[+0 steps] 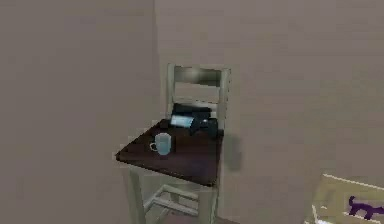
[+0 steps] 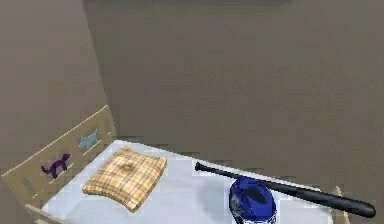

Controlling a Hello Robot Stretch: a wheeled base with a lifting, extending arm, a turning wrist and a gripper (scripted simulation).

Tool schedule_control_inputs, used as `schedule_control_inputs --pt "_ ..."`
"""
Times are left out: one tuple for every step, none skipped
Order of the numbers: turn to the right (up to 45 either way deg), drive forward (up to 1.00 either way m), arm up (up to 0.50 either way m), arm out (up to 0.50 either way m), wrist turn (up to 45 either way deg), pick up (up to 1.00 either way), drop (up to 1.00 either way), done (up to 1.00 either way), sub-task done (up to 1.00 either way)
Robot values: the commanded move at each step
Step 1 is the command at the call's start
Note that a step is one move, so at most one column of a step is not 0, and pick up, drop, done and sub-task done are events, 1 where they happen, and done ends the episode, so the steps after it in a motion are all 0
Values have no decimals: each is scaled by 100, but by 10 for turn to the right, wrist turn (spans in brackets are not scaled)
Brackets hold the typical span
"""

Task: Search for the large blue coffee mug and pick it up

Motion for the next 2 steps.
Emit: schedule_control_inputs --pt "-450 0 0 0 0 0 0 0 0" --pt "-450 0 0 0 0 0 0 0 0"
